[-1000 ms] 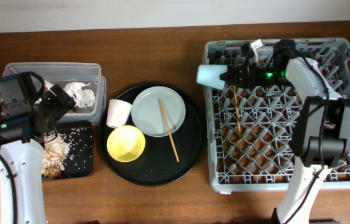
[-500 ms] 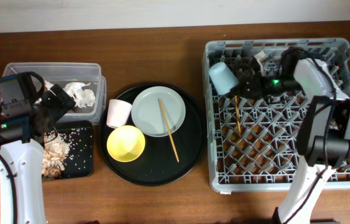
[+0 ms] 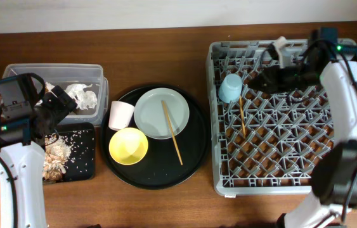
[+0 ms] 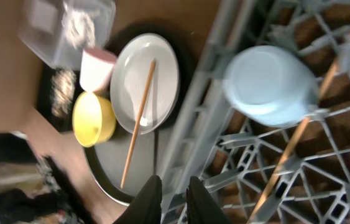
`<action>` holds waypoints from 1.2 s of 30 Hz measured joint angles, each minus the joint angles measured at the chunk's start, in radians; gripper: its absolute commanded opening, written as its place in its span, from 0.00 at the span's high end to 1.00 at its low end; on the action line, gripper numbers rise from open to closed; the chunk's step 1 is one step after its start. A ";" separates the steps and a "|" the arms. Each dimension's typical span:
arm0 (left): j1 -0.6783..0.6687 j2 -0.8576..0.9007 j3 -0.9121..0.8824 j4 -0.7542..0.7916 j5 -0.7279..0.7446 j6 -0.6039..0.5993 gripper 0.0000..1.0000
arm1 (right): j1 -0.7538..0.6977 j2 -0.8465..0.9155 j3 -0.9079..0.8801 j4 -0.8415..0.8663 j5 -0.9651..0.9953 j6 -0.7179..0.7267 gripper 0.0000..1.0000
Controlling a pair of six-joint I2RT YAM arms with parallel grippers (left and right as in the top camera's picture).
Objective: Sort waste into correct bins and load items into the dishwasher rack
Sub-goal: 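Place the blue cup upside down in the rack's back row, then grasp the chopsticks on the white plate with the right gripper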
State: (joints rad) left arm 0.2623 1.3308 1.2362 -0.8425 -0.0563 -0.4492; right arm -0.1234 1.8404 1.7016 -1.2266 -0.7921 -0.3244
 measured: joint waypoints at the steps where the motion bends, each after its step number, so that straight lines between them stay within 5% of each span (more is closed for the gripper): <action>1: 0.000 0.000 0.000 0.000 0.000 0.000 0.01 | 0.042 -0.031 0.000 0.000 0.039 0.014 0.82; 8: 0.000 0.000 0.000 0.000 0.000 0.000 0.01 | 0.459 -0.102 0.000 -0.008 0.388 0.171 0.65; 16: 0.000 0.000 0.000 0.000 0.000 0.000 0.01 | 0.743 -0.028 -0.002 -0.019 0.596 0.330 0.60; 36: 0.000 0.000 0.000 0.000 0.000 0.000 0.01 | 0.795 0.115 -0.357 0.410 0.599 0.499 0.57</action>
State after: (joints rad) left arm 0.2623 1.3308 1.2362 -0.8429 -0.0559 -0.4492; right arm 0.6720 1.9553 1.3445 -0.8169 -0.1936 0.1745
